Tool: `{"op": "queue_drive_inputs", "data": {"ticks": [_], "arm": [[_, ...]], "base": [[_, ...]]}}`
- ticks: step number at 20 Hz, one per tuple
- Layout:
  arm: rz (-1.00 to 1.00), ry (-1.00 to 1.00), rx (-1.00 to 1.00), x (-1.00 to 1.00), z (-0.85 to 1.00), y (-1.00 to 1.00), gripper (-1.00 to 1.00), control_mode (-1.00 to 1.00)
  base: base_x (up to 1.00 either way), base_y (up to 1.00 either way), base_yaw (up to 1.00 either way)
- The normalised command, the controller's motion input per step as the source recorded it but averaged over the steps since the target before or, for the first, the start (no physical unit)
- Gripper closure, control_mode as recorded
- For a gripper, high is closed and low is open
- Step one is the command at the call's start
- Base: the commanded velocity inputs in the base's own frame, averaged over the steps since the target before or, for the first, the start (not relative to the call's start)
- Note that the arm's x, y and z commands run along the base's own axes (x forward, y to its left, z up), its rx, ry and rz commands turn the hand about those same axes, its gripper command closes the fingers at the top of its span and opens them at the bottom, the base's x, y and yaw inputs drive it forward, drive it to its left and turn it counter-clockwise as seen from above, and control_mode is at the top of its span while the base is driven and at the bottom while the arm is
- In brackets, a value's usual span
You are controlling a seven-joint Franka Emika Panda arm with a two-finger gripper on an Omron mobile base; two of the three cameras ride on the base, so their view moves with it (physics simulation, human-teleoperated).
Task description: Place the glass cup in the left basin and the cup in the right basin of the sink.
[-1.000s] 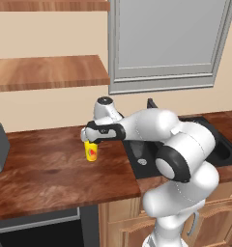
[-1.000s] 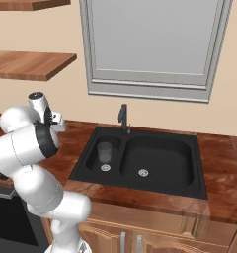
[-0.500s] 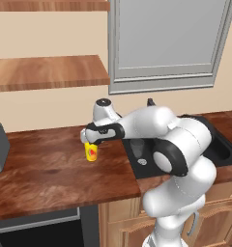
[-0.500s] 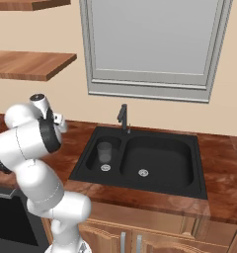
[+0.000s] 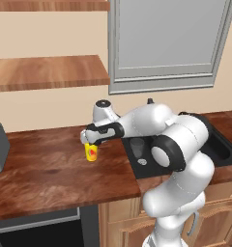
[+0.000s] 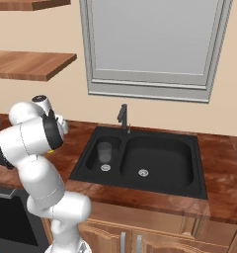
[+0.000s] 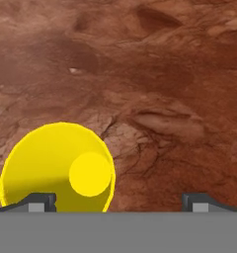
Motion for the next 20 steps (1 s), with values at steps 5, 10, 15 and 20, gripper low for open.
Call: {"op": "queue_drive_inputs", "data": {"ticks": [5,10,15,20], "arm": [[-0.01,0.00,0.00,0.12,-0.09,0.00,-1.00,-1.00],[-0.03,0.00,0.00,0.14,-0.04,0.00,-1.00,-1.00],[-0.03,0.00,0.00,0.13,-0.05,0.00,-1.00,-1.00],[-0.06,0.02,0.00,0.10,-0.18,0.00,-1.00,-1.00]], "base": [[0.00,0.00,0.00],[0.00,0.00,0.00],[0.00,0.00,0.00],[0.00,0.00,0.00]]}}
